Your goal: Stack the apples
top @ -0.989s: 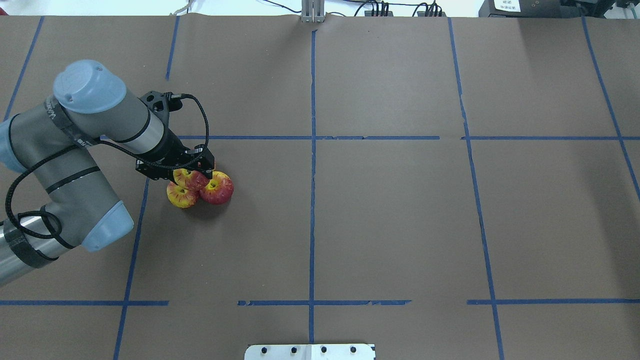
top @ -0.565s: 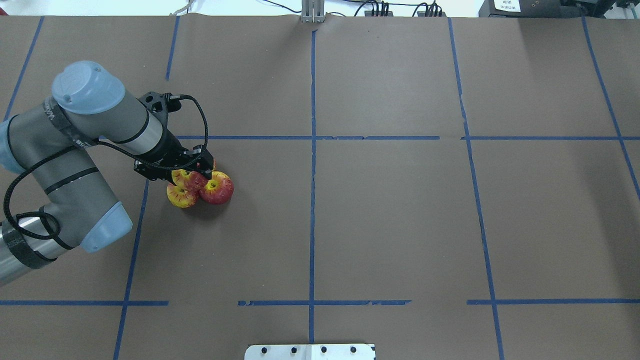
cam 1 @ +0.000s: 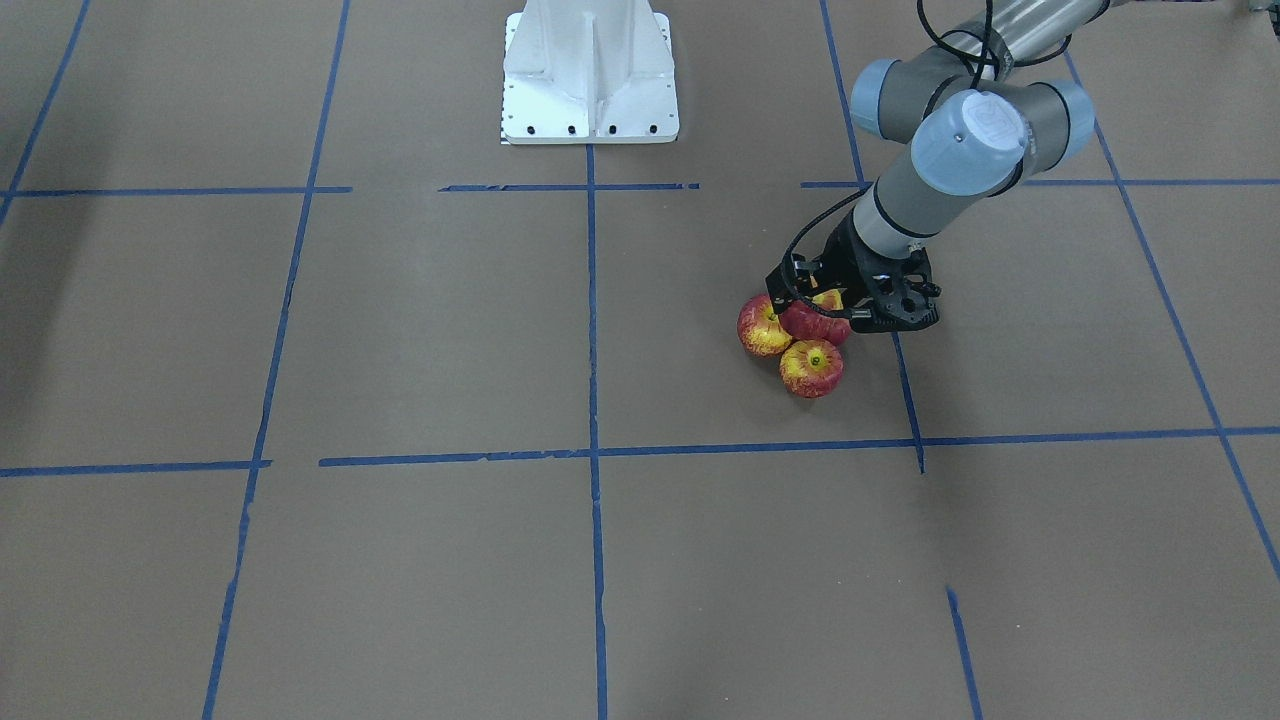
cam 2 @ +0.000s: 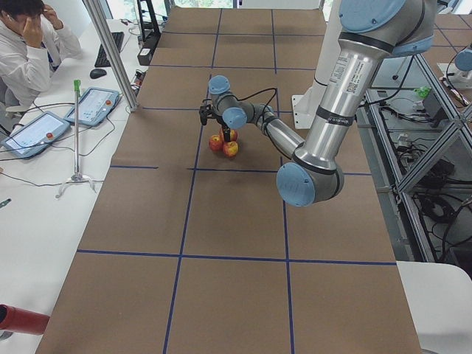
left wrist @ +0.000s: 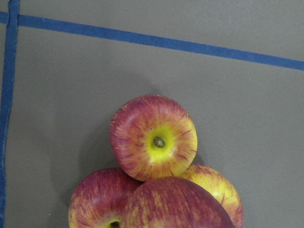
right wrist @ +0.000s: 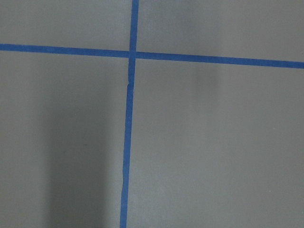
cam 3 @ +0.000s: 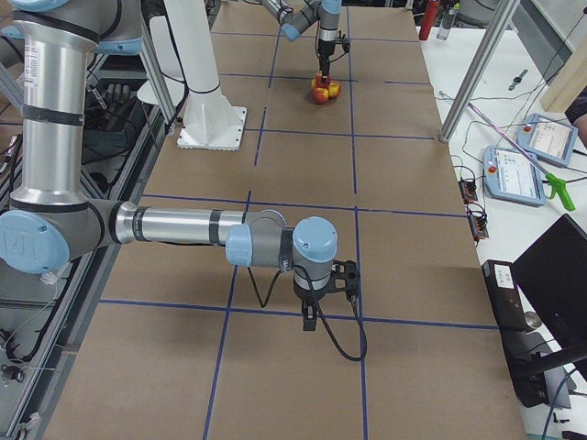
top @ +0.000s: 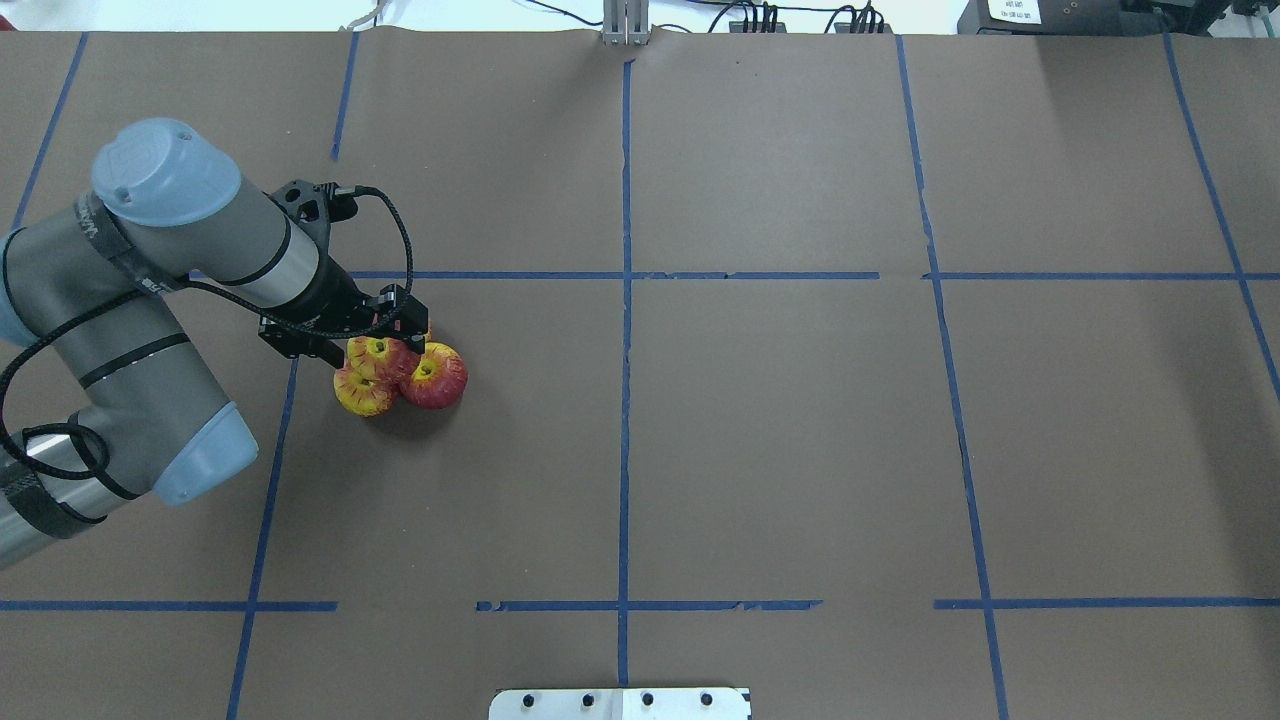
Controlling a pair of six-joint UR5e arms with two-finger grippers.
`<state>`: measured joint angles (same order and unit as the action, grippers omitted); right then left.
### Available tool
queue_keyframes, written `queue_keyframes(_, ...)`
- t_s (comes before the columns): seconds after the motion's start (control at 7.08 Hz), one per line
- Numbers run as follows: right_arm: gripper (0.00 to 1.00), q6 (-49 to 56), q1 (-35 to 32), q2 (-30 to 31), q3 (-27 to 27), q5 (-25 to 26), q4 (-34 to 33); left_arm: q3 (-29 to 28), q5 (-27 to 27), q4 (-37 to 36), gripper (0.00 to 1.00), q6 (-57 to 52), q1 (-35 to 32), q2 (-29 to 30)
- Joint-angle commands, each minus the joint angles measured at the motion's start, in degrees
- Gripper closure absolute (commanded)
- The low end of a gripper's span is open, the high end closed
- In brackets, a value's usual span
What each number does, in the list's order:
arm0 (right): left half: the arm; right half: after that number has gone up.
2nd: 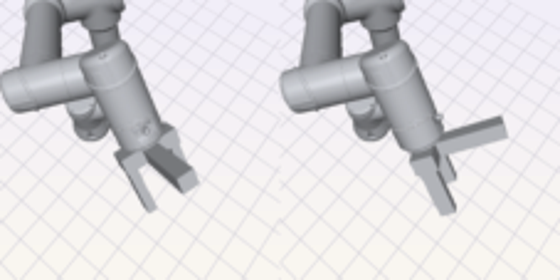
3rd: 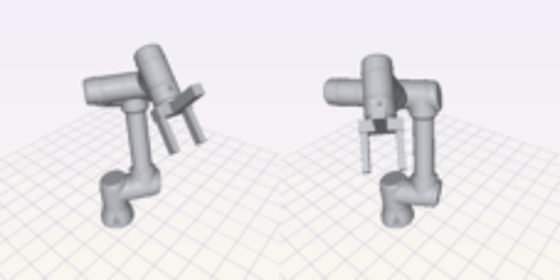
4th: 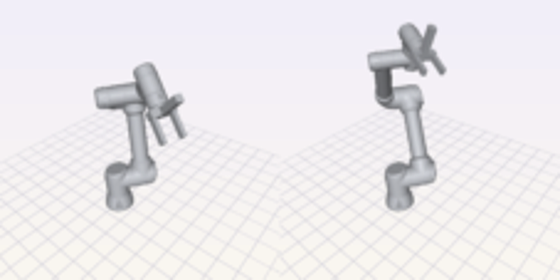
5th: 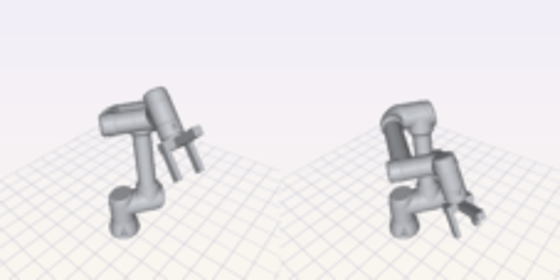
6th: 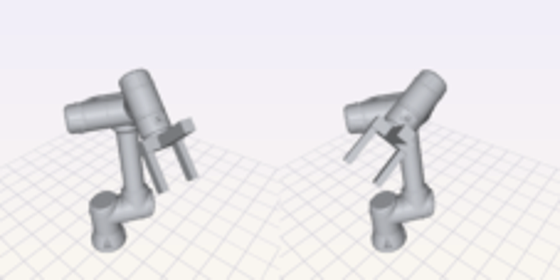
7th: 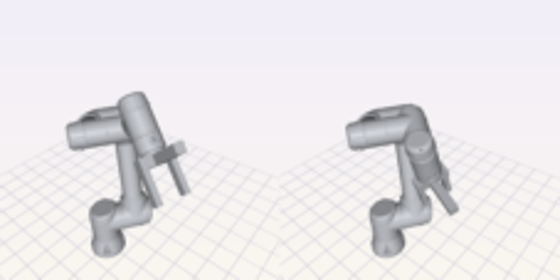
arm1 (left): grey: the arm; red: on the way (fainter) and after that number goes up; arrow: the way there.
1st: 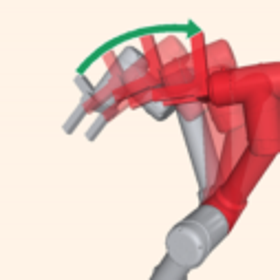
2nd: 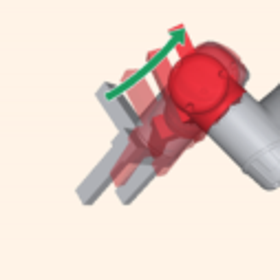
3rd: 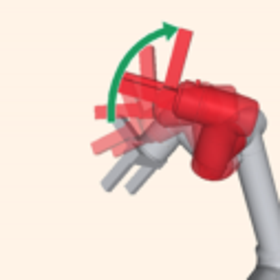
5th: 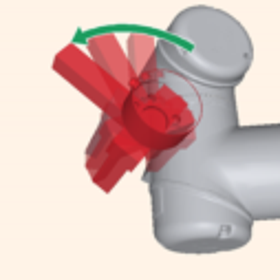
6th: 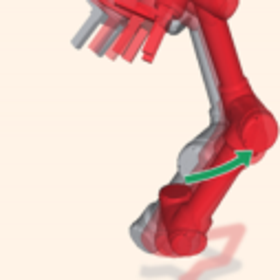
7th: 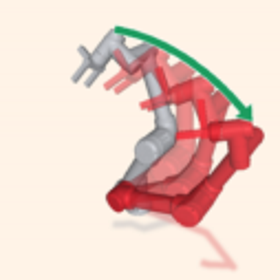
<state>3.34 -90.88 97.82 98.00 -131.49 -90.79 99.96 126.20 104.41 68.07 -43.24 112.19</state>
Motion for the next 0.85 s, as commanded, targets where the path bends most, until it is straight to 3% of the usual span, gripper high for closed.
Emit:
queue_keyframes(0.0, 0.00, 0.00, 0.00, 0.00, 0.00, 0.00, 0.00, 4.94, 0.44, -1.39, 0.00, -0.30, -6.02, -0.13)
queue_keyframes(0.14, 0.00, 0.00, 0.00, 0.00, 0.00, 0.00, 0.00, 7.85, 0.45, -6.44, 0.00, -2.13, -10.33, 0.05)
queue_keyframes(0.42, 0.00, 0.00, 0.00, 0.00, 0.00, 0.00, 0.00, 11.21, 0.53, -20.23, 0.00, -20.26, -13.78, -0.22)
queue_keyframes(0.71, 0.00, 0.00, 0.00, 0.00, 0.00, 0.00, 0.00, 12.70, 0.62, -22.23, 0.00, -37.03, -21.15, -9.74)
